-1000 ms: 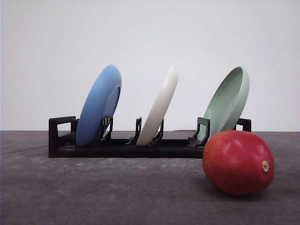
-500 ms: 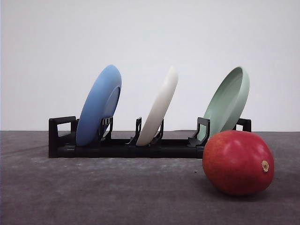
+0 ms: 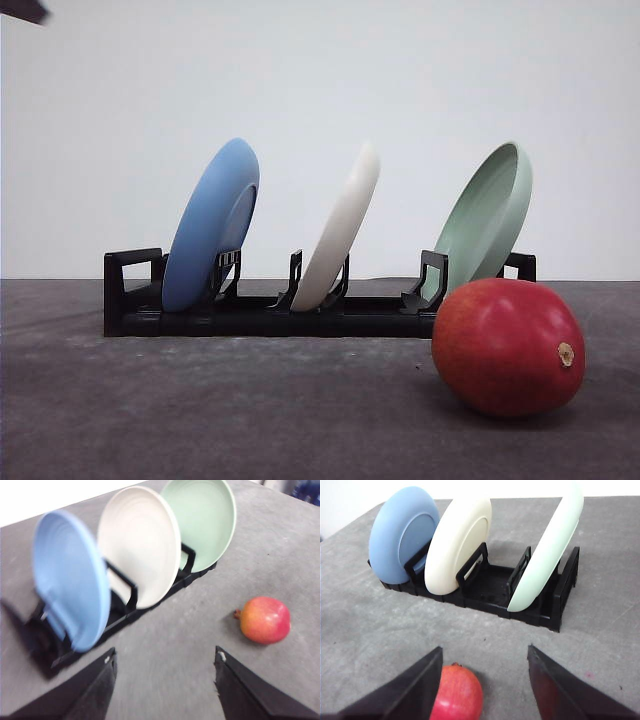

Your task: Place pomegranate in white plate

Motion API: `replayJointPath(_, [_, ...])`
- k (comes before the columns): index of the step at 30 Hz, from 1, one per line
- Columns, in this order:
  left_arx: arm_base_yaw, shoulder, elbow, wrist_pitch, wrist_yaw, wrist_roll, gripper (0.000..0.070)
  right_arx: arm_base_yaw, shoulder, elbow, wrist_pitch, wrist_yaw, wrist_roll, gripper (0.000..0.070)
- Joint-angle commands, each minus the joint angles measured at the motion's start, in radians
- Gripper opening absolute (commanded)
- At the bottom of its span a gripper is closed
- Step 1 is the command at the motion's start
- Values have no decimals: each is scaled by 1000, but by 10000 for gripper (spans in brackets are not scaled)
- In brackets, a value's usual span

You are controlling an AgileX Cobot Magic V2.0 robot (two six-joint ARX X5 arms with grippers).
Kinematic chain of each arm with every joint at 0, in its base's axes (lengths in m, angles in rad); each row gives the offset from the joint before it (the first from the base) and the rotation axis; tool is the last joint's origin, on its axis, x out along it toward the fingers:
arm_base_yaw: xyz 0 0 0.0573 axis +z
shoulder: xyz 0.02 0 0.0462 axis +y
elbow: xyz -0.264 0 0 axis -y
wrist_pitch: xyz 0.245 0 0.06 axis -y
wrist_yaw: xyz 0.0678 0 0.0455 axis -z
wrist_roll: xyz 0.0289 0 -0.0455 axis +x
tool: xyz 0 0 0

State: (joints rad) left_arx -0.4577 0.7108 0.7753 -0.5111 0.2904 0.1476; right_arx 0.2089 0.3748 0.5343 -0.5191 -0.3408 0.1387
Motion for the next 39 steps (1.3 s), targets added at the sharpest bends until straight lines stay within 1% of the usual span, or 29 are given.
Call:
replayJointPath(1, [-34, 48, 16, 50, -25, 20, 367, 4, 2, 16, 11, -4, 11, 341])
replayJointPath(8, [-175, 256, 17, 270, -161, 16, 364, 4, 2, 16, 11, -4, 11, 341])
replayJointPath(12, [-243, 380, 17, 421, -236, 3, 365, 4, 2, 16, 11, -3, 11, 341])
replayJointPath(16, [-287, 502, 17, 587, -279, -23, 366, 4, 2, 16, 11, -3, 11, 341])
replayJointPath(20, [-308, 615, 27, 737, -308, -38, 366, 4, 2, 16, 11, -3, 11, 341])
replayJointPath(23, [-315, 695, 65, 773, -314, -48, 366, 4, 2, 16, 11, -2, 11, 341])
replayJointPath(32, [-315, 920, 239, 769, -322, -55, 364, 4, 2, 16, 11, 0, 11, 341])
replayJointPath(35, [-315, 980, 282, 768, -329, -55, 354, 4, 2, 16, 11, 0, 11, 341])
replayJointPath(39, [-315, 1018, 312, 758, -363, -56, 348, 4, 2, 16, 11, 0, 11, 341])
